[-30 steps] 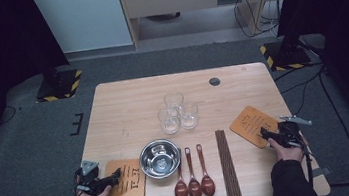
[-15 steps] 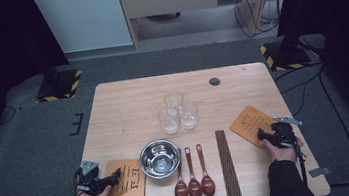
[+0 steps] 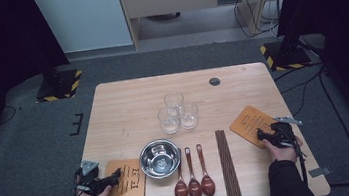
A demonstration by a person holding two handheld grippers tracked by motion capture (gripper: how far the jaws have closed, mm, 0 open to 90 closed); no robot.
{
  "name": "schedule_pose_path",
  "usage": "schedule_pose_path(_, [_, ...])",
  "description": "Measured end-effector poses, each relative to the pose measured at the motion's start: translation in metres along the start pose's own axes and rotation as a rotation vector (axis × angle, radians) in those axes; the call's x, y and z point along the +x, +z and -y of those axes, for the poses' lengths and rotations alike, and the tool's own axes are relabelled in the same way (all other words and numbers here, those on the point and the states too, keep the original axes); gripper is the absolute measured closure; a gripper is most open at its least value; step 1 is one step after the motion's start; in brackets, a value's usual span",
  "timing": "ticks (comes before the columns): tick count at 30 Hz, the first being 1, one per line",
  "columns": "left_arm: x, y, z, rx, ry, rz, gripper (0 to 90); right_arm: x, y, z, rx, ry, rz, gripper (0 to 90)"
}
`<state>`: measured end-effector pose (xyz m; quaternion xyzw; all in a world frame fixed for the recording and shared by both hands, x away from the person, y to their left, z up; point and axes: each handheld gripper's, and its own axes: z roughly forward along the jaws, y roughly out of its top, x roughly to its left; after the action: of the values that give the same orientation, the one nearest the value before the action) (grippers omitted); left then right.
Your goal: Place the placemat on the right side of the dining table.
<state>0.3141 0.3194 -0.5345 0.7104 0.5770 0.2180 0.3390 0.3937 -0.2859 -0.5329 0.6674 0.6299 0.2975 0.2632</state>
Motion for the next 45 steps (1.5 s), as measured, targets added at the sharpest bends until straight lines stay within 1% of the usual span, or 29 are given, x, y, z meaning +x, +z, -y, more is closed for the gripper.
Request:
schedule_pose_path(2, [0.000,0.000,0.000,0.000,0.000,0.000,8.2,0.003,0.001,0.001,-0.003,-0.012,0.017,27.2])
schedule_pose_path(3, [0.000,0.000,0.000,0.000,0.000,0.000,8.2,0.004,0.001,0.001,-0.002,-0.028,0.026,27.1])
schedule_pose_path(6, [0.000,0.000,0.000,0.000,0.000,0.000,8.2,0.004,0.001,0.001,0.000,-0.024,0.029,28.2])
schedule_pose_path(8, [0.000,0.000,0.000,0.000,0.000,0.001,8.2,0.002,0.000,0.001,0.001,-0.030,0.018,29.4])
schedule_pose_path(10, [0.000,0.000,0.000,0.000,0.000,0.001,8.2,-0.001,0.000,0.000,0.000,-0.042,0.007,33.4])
schedule_pose_path(15, [0.000,0.000,0.000,0.000,0.001,0.001,8.2,-0.015,-0.001,-0.001,-0.003,-0.054,-0.031,43.1])
schedule_pose_path(17, [0.000,0.000,0.000,0.000,0.001,0.001,8.2,-0.020,-0.001,-0.002,-0.005,-0.060,-0.053,44.0])
schedule_pose_path(18, [0.000,0.000,0.000,0.000,0.001,0.001,8.2,-0.022,-0.001,-0.002,-0.004,-0.056,-0.061,44.0])
schedule_pose_path(20, [0.000,0.000,0.000,0.000,0.001,0.001,8.2,-0.024,0.000,-0.003,-0.007,-0.067,-0.070,44.1])
schedule_pose_path(22, [0.000,0.000,0.000,0.000,0.001,0.001,8.2,-0.026,0.000,-0.003,-0.012,-0.059,-0.082,44.2])
schedule_pose_path(23, [0.000,0.000,0.000,0.000,0.001,0.001,8.2,-0.026,0.000,-0.003,-0.011,-0.047,-0.089,42.6])
schedule_pose_path(24, [0.000,0.000,0.000,0.000,0.001,0.001,8.2,-0.027,0.000,-0.003,-0.017,-0.034,-0.101,39.1])
schedule_pose_path(26, [0.000,0.000,0.000,0.000,0.001,0.001,8.1,-0.028,-0.001,-0.004,-0.022,-0.025,-0.108,33.9])
schedule_pose_path(29, [0.000,0.000,0.000,0.000,0.001,0.001,8.2,-0.026,-0.002,-0.004,-0.011,-0.014,-0.122,30.1])
schedule_pose_path(31, [0.000,0.000,0.000,0.000,0.001,0.001,8.1,-0.024,-0.001,-0.003,-0.003,-0.029,-0.113,28.9])
schedule_pose_path(34, [0.000,0.000,0.000,0.000,0.001,0.001,8.1,-0.020,0.000,-0.003,0.005,-0.037,-0.097,27.8])
schedule_pose_path(39, [0.000,0.000,0.000,0.000,0.001,0.001,8.1,-0.014,0.002,-0.001,-0.015,-0.047,-0.048,26.1])
schedule_pose_path(42, [0.000,0.000,0.000,0.000,0.001,0.001,8.1,-0.010,0.004,0.000,-0.017,-0.059,-0.023,25.2])
schedule_pose_path(45, [0.000,0.000,0.000,0.000,0.001,0.001,8.1,-0.010,0.005,0.000,-0.021,-0.064,-0.024,25.7])
